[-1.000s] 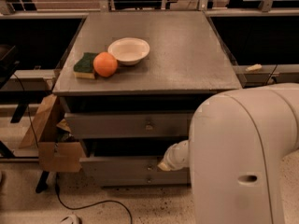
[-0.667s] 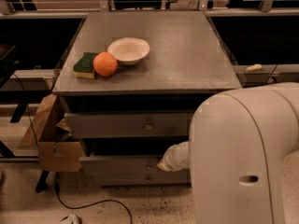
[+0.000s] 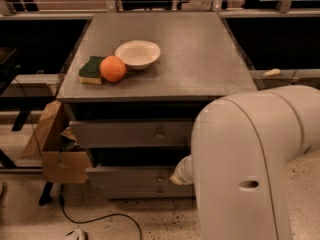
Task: Close middle drawer
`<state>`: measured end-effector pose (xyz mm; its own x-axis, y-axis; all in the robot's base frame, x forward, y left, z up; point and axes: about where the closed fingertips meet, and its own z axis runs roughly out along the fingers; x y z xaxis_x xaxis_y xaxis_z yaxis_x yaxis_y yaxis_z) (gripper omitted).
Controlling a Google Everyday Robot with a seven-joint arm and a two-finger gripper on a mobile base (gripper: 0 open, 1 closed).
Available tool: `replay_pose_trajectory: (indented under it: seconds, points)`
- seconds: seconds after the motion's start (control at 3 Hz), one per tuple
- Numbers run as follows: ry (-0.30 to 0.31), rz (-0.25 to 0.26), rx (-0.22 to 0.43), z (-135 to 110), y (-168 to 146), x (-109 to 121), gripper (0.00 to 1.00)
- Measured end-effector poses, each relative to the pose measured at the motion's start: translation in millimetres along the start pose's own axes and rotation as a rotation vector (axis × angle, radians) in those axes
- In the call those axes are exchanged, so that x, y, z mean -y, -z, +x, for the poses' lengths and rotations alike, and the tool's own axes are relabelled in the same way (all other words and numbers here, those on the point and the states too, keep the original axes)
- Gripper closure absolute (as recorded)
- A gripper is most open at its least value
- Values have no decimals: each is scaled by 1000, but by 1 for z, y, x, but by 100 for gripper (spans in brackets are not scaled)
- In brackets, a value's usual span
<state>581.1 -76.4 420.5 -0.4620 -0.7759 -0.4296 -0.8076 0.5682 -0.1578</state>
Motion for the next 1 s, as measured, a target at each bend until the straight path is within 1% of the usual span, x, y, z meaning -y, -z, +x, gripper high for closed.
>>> replay_pose_trajectory:
  seconds: [0.33,0.67,1.0]
  points:
    - [-2,6,0,-2,0,2,28]
    - [-11,0,-27,1,-8,1,5]
    - [-11,0,-27,4,-5,-5,0]
